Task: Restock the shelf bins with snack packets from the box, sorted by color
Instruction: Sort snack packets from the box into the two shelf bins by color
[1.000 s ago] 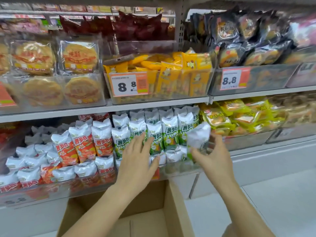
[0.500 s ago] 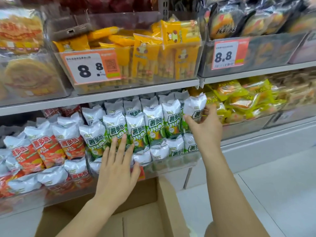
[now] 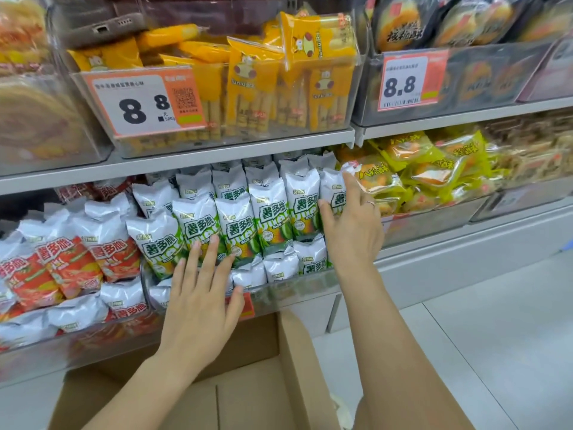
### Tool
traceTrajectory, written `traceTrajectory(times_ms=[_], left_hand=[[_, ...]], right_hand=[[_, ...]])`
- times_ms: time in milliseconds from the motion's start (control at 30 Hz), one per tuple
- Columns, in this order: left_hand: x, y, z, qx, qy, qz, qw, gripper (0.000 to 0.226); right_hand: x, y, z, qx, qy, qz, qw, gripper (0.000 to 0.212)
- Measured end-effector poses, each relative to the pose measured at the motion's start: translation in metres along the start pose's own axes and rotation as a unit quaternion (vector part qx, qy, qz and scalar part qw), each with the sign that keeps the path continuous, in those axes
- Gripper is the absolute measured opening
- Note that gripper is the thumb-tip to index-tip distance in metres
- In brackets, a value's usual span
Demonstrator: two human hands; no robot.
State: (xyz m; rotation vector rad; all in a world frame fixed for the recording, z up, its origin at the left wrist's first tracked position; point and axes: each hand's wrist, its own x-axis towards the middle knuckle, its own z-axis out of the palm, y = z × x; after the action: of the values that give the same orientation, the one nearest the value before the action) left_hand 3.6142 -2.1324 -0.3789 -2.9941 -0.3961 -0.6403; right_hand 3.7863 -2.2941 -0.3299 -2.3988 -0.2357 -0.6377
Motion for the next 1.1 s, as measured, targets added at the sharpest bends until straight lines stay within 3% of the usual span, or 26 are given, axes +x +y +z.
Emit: traceTrajectory(times_ms=[133,467,567,633,700,767,900,1100], left_hand=[[0.0,0.0,0.0,-0.004,0.003,0.0,1.0,0.055],[0.0,-0.001,-0.003,-0.005,-0.01,0.004,1.0,0.056],[-0.006,-0.003,-0.014,-0.041,0.029,-0.003,0.999,0.053],[-0.017,-0.004,-0.025,-0.075,0.087,-0.011,0.993,0.041],[-0.032,-0.009,-0.029,-0.069,0.113,-0.024,0.991,0.032],[-0.043,-0.015,-0.027,-0.036,0.091,-0.026,0.995,0.033],[-0.043,-0.017,-0.02,0.038,0.061,-0.029,0.997,0.028],[-0.017,-0.017,-0.024,0.063,0.03,-0.044,0.997,0.028]], right_hand=[[0.0,-0.002,0.006,-0.03,-0.005,-0.018,0.999,0.042],[-0.003,-0.002,-0.007,-0.008,-0.074,-0.007,0.997,0.055],[-0.009,-0.007,-0.026,0.059,-0.043,-0.05,0.996,0.04],[-0.021,-0.009,-0.043,0.063,-0.089,-0.089,0.99,0.023],[-0.042,-0.007,-0.053,-0.013,-0.21,-0.142,0.967,0.02],[-0.056,-0.002,-0.054,-0.113,-0.292,-0.201,0.928,0.028],[-0.055,0.012,-0.043,-0.155,-0.28,-0.218,0.922,0.028],[-0.035,0.028,-0.028,-0.22,-0.263,-0.203,0.917,0.018]])
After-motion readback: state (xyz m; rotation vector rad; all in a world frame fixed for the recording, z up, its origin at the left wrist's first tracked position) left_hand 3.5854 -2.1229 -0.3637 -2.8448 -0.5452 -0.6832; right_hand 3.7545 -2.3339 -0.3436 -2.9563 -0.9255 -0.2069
